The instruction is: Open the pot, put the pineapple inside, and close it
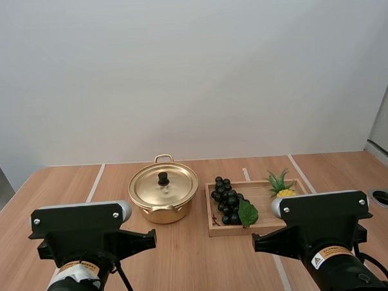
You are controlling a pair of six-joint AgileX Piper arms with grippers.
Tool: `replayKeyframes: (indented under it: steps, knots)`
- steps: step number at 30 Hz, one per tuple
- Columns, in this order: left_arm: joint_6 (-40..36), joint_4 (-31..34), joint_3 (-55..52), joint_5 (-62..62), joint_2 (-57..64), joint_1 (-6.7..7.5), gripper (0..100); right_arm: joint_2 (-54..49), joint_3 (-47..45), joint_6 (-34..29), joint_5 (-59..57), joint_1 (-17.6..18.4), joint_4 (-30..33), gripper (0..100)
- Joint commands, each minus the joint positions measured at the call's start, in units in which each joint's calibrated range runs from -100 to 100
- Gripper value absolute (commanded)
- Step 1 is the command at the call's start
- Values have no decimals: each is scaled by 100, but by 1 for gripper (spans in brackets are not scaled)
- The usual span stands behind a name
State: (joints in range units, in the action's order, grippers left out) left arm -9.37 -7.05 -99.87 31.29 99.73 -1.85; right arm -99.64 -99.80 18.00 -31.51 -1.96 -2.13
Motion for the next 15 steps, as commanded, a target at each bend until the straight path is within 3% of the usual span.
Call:
replayKeyframes:
  steps: [1, 15]
  knots:
    - [914, 167, -13, -195, 27, 273, 0, -36, -20, 104, 35, -42, -450, 0]
    - [914, 0, -13, -137, 27, 230, 0, -36, -20, 104, 35, 201, -428, 0]
